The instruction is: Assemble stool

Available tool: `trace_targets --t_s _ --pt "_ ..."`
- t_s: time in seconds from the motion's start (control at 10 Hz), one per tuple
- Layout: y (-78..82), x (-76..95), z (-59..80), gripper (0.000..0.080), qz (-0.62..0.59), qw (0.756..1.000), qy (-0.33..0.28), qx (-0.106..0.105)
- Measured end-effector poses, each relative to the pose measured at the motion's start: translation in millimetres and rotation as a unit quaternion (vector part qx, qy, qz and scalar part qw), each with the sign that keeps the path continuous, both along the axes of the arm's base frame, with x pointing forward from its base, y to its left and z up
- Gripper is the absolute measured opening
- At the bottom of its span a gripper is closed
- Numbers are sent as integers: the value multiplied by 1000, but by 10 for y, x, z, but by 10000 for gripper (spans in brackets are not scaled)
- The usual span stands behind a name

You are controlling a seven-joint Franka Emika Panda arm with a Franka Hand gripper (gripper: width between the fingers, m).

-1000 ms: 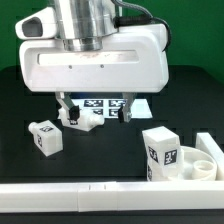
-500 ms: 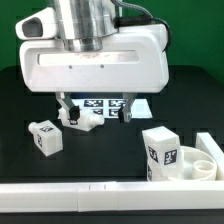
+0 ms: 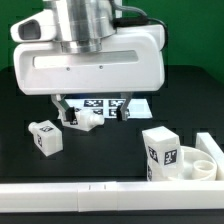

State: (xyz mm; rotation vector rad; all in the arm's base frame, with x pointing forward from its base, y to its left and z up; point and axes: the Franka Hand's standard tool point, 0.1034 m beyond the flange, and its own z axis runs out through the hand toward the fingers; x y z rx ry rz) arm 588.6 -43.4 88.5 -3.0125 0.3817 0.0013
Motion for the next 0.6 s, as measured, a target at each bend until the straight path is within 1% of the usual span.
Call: trace_targets --t_s 0.1,0.2,0.3,0.5,0.6 --pt "-64 -15 -6 649 73 997 -5 -4" --pt "-107 -3 -8 649 164 986 -19 -14" --pt "-130 5 -9 649 239 970 -29 -19" --pt "-144 2 -11 649 282 959 -32 -21" --pt "-176 -9 -25 649 323 946 -33 -23"
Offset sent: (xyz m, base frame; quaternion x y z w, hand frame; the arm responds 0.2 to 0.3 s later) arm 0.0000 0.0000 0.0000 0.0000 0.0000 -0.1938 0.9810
